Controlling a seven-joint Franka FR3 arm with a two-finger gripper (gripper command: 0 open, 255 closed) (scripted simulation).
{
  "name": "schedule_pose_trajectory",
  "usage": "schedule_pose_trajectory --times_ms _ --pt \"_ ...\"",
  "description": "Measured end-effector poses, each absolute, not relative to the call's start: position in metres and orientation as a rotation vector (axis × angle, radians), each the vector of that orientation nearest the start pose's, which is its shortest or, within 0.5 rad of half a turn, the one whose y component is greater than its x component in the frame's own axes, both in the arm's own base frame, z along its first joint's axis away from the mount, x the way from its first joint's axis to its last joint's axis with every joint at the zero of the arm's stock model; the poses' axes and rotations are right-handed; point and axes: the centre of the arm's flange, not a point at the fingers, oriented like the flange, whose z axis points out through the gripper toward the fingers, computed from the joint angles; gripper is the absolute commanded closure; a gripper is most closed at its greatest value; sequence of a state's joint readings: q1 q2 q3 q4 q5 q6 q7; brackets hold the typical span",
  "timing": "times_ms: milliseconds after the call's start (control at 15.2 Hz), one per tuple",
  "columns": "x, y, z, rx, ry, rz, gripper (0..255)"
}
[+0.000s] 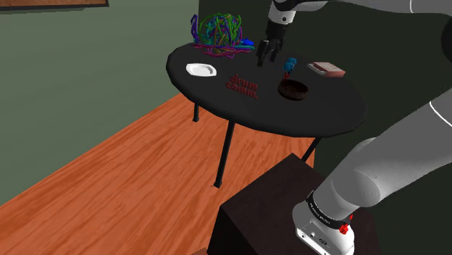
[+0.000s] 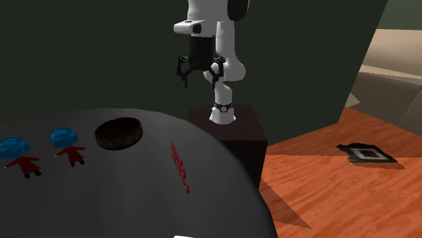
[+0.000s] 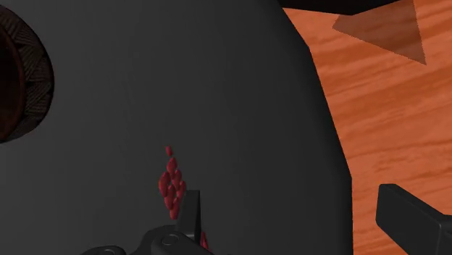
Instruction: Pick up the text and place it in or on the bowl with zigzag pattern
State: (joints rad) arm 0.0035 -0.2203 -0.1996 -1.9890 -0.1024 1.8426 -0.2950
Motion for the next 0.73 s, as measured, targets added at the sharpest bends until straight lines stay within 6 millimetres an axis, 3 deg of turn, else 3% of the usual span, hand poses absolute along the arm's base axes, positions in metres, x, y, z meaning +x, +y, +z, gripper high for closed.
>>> schedule_pose_trajectory --times_ms 726 --pt "0.615 -0.159 0.499 -3.128 -0.507 -0.009 0"
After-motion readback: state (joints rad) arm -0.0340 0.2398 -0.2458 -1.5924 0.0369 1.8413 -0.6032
